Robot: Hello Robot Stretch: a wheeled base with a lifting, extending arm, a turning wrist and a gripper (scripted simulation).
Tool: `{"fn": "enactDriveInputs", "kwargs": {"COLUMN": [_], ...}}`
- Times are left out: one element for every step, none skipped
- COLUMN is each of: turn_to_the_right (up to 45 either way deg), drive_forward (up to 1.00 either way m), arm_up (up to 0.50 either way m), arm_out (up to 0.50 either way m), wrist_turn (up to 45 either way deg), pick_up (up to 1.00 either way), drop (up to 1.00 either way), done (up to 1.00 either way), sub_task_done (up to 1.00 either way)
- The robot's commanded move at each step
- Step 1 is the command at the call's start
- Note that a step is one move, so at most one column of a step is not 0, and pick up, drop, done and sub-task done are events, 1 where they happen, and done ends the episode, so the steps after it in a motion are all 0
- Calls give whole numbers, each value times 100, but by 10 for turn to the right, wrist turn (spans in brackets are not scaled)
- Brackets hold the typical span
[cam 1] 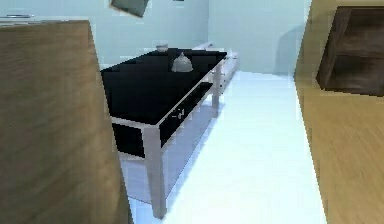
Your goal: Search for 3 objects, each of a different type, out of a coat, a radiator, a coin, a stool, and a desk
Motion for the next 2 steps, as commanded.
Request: {"fn": "enactDriveInputs", "kwargs": {"turn_to_the_right": [270,0], "drive_forward": [0,100], "arm_up": [0,0], "arm_out": [0,0], "wrist_turn": [0,0], "pick_up": [0,0], "drop": [0,0], "done": [0,0], "sub_task_done": [0,0]}}
